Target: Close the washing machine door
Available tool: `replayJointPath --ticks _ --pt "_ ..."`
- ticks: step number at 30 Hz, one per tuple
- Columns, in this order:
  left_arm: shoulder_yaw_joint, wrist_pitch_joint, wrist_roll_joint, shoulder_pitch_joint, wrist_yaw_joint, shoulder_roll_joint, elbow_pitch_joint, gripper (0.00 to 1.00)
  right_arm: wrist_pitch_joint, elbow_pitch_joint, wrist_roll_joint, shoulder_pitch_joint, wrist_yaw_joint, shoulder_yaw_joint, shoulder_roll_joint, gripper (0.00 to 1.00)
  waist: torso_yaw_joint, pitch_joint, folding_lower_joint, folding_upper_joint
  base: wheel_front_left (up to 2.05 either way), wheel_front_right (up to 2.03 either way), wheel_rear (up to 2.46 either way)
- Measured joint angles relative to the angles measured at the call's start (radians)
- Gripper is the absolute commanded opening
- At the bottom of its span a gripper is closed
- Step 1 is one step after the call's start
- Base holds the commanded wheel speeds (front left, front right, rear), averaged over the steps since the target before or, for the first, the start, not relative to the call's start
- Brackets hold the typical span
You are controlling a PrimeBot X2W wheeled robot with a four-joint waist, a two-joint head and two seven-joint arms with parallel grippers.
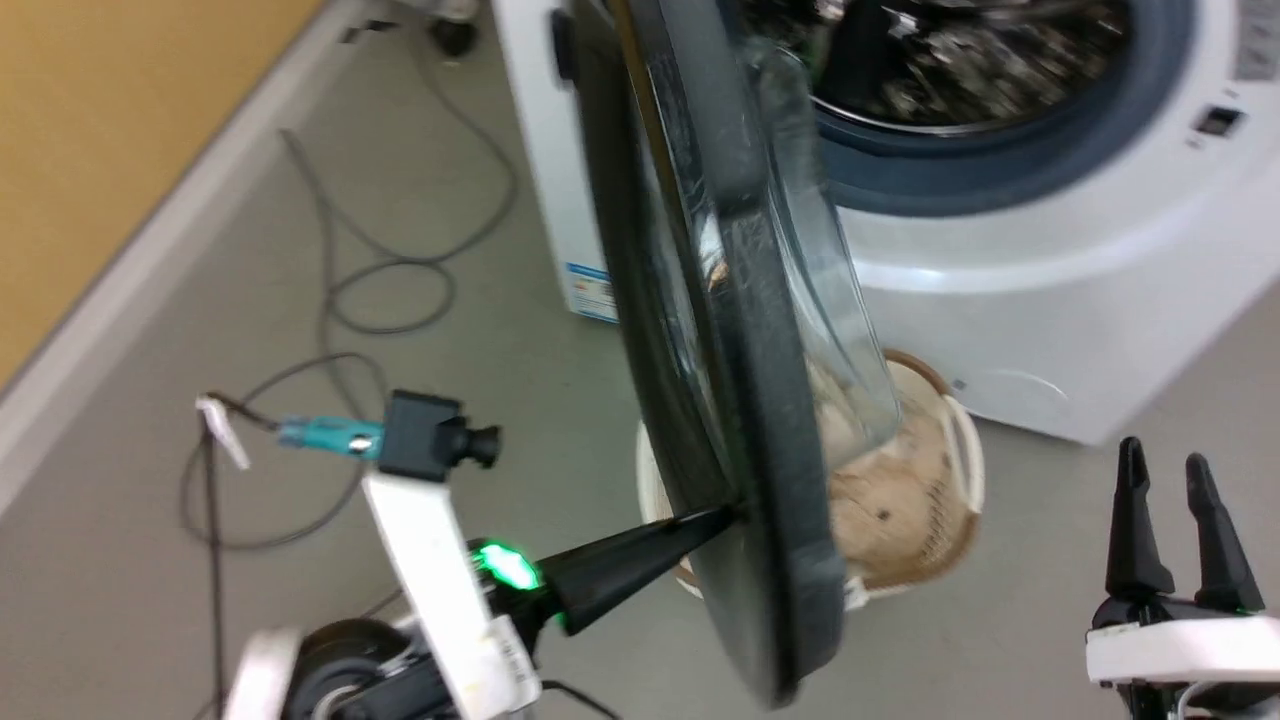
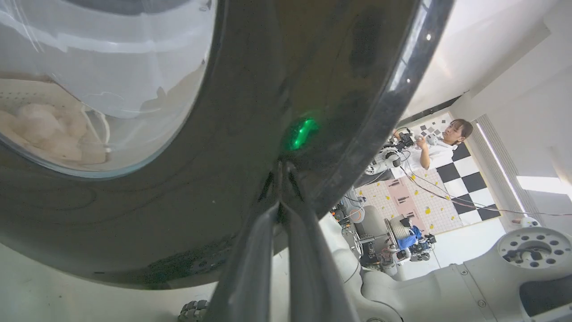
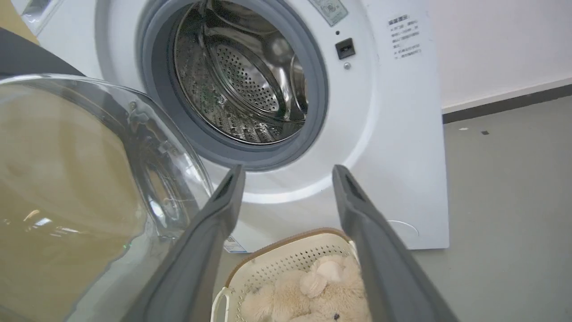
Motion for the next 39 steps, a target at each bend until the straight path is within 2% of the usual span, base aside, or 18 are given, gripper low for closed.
replayJointPath --ticks 8,15,18,25,27,30,31,33,35,36,37,38,39 --pt "-0.133 -0.188 -0.006 -0.104 0.000 -0.013 0.118 0.00 -0.001 0.002 0.011 -0.033 0.000 -0.002 0.000 1.00 -0.134 0.048 0.0000 0.0000 0.00 0.00 0.00" --pt "-0.198 -0.416 -0.001 -0.185 0.000 -0.020 0.241 0.00 -0.001 0.011 0.026 -0.046 0.000 0.012 0.000 1.00 -0.242 0.075 0.0000 0.0000 0.00 0.00 0.00" --pt "-0.228 -0.538 0.033 -0.204 0.000 -0.011 0.291 0.00 -0.001 0.013 0.029 -0.047 0.000 0.022 0.000 1.00 -0.289 0.074 0.0000 0.0000 0.00 0.00 0.00" --pt "-0.328 -0.832 0.127 -0.238 0.000 0.049 0.404 0.00 -0.001 0.009 0.034 -0.046 0.000 0.018 0.000 1.00 -0.369 0.072 0.0000 0.0000 0.00 0.00 0.00" --pt "-0.357 -0.936 0.201 -0.254 0.000 0.079 0.457 0.00 -0.001 0.009 0.034 -0.044 0.000 0.012 0.000 1.00 -0.376 0.067 0.0001 0.0000 0.00 0.00 0.00" --pt "-0.374 -1.127 0.378 -0.260 0.002 0.126 0.561 0.00 -0.001 -0.004 0.030 -0.040 0.000 0.001 0.000 1.00 -0.372 0.055 0.0000 0.0000 0.00 0.00 0.00" --pt "-0.364 -1.170 0.453 -0.260 0.025 0.137 0.590 0.00 -0.001 -0.012 0.024 -0.040 0.000 -0.001 0.000 1.00 -0.368 0.051 0.0001 0.0000 0.00 0.00 0.00" --pt "-0.323 -1.195 0.614 -0.263 0.108 0.153 0.607 0.00 -0.001 -0.029 0.018 -0.040 0.000 -0.002 0.000 1.00 -0.359 0.043 0.0001 0.0000 0.00 0.00 0.00" --pt "-0.226 -1.196 0.801 -0.262 0.201 0.145 0.531 0.00 -0.001 -0.050 0.014 -0.040 0.000 -0.006 0.000 1.00 -0.348 0.037 0.0001 0.0000 0.00 0.00 0.00" --pt "-0.186 -1.197 0.860 -0.259 0.227 0.135 0.490 0.00 -0.001 -0.061 0.014 -0.042 0.000 -0.006 0.001 1.00 -0.343 0.033 0.0000 0.0000 0.00 0.00 0.00" --pt "-0.145 -1.197 0.908 -0.243 0.250 0.121 0.453 0.25 -0.001 -0.072 0.015 -0.042 0.000 -0.007 0.001 1.00 -0.339 0.029 0.0000 0.0000 0.00 0.00 0.00" --pt "-0.125 -1.197 0.961 -0.222 0.264 0.115 0.423 0.71 -0.001 -0.082 0.024 -0.043 0.000 -0.016 0.001 1.00 -0.334 0.026 0.0001 0.0000 0.00 0.00 0.00" --pt "-0.110 -1.197 1.015 -0.195 0.275 0.114 0.402 1.00 -0.001 -0.095 0.035 -0.048 0.000 -0.026 0.001 1.00 -0.330 0.022 0.0001 0.0000 0.00 0.00 0.00"
